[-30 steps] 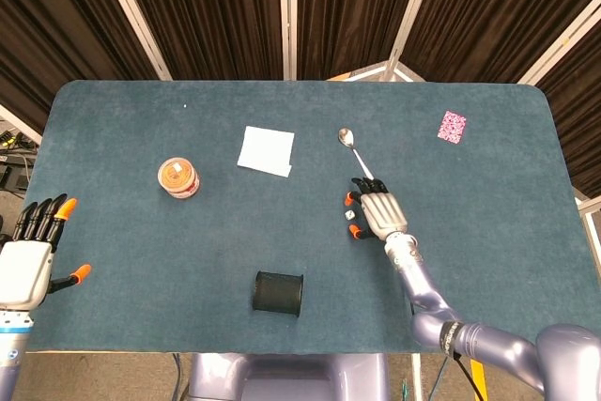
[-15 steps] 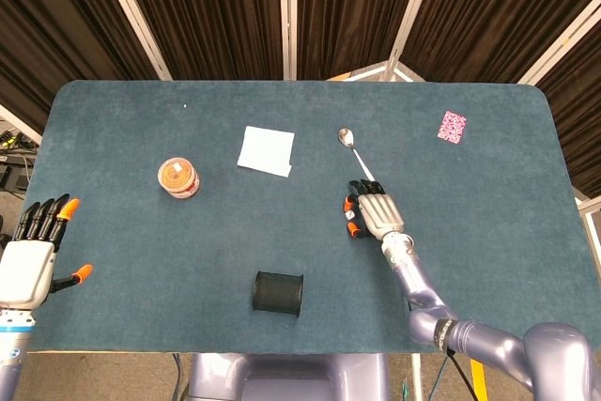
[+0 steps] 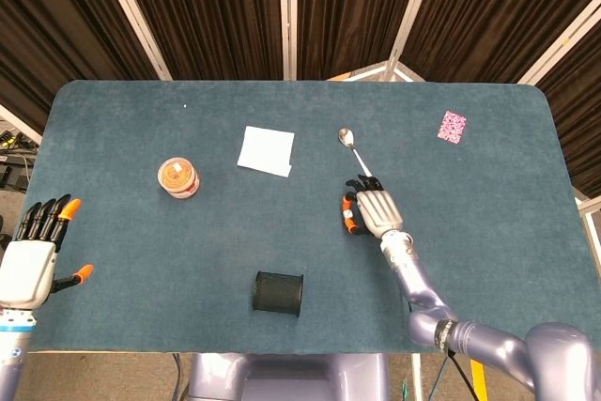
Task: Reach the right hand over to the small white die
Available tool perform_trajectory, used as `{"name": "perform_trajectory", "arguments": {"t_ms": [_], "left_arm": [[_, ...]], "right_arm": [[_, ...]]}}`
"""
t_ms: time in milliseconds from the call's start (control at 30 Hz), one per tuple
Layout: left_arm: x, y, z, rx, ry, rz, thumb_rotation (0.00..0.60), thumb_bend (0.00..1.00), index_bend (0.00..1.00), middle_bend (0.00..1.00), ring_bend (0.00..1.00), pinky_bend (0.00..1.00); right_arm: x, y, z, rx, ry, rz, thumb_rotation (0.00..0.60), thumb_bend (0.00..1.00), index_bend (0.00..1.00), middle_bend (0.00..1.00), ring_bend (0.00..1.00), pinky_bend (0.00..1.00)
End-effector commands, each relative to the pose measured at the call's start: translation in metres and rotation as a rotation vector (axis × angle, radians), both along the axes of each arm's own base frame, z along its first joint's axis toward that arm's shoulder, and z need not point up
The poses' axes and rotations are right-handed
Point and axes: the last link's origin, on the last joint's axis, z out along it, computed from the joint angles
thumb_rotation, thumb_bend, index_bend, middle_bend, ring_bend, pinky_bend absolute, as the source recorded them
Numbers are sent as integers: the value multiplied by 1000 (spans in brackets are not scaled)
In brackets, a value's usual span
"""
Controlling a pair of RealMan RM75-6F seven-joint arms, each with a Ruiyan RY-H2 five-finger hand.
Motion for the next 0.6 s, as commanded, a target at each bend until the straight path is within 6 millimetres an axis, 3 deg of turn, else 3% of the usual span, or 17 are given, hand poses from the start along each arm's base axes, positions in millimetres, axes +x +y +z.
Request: {"name": "perform_trajectory", "arguments": {"t_ms": [33, 200, 333, 600], "left_arm": [[0, 0, 0, 1, 0, -1, 600, 43, 0, 0, 0, 0], [1, 0, 0, 0, 2, -2, 600, 43, 0, 0, 0, 0], [2, -1, 0, 0, 2, -7, 600, 43, 0, 0, 0, 0], [6, -4, 1, 5, -3, -25, 600, 43, 0, 0, 0, 0]], "right_arm": [[12, 2, 23, -55, -16, 57, 600, 359, 551, 162, 0, 0], [20, 0, 51, -117, -24, 80, 600, 351, 521, 144, 0, 0], [20, 3, 79, -166, -23, 70, 600, 302, 391, 77, 0, 0], [10, 25, 104, -207, 13, 59, 600, 254, 314, 32, 0, 0]]}}
